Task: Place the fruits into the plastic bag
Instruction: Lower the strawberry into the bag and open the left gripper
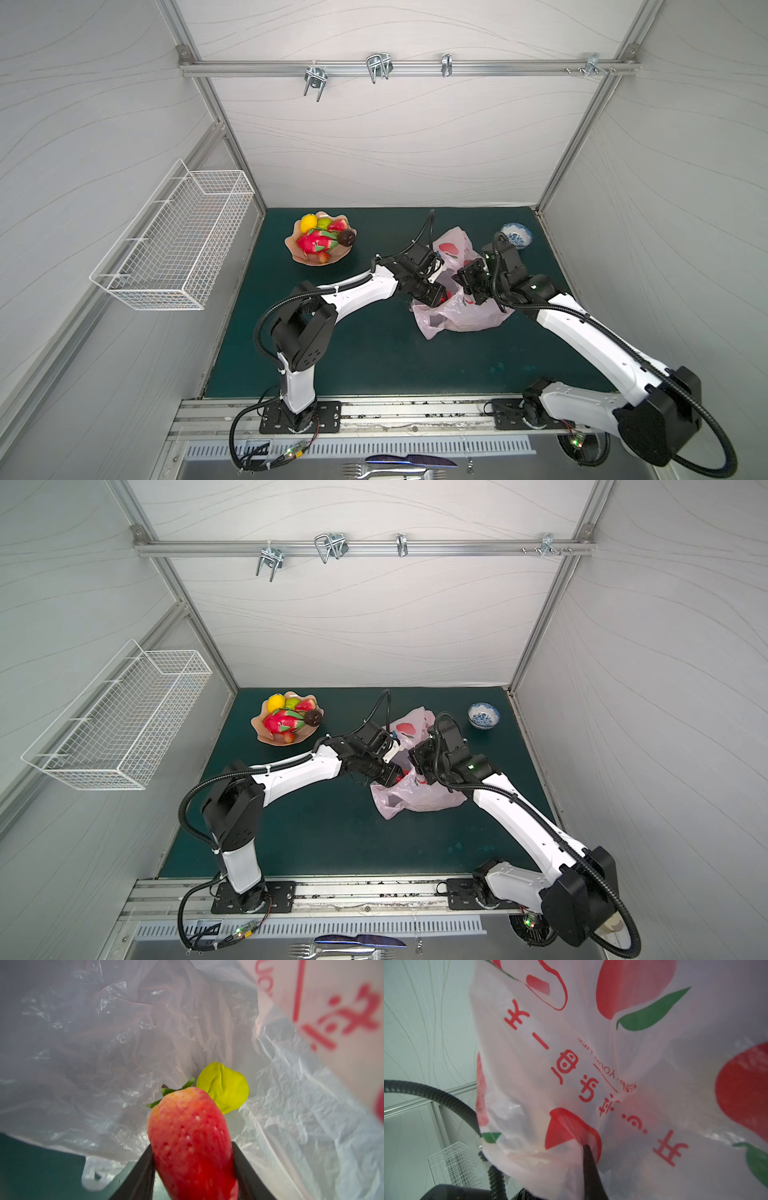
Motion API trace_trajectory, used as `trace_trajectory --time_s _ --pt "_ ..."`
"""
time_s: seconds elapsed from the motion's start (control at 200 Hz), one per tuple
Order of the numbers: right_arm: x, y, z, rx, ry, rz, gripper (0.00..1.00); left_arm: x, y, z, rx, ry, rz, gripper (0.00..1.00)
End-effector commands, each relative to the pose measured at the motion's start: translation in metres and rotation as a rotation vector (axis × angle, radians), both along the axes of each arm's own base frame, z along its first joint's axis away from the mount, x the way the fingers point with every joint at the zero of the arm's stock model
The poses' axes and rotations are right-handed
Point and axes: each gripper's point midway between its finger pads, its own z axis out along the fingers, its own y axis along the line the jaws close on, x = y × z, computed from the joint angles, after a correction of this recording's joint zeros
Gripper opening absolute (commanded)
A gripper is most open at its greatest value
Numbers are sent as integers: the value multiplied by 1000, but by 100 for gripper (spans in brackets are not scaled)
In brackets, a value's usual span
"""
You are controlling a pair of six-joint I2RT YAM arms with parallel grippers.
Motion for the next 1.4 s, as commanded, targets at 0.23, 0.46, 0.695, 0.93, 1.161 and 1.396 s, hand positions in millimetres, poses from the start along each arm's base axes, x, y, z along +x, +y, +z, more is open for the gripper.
trace_trajectory --time_s 0.23,0.46,0.695,0.93,1.161,1.396 --pt "0 1 1 39 1 -30 0 31 -40 6 -59 40 54 20" --pt "3 -2 -3 60 6 -48 0 37 -56 -5 -101 123 99 28" --pt "4 -7 -4 63 7 -59 0 30 -62 -6 -141 182 102 63" --pt "4 -9 -5 60 9 -62 0 25 -62 7 -179 202 100 77" --pt "3 -12 -4 56 5 -71 0 30 -50 23 -200 191 125 84" --pt "1 -15 -5 56 6 -79 0 32 -35 38 -214 172 129 84"
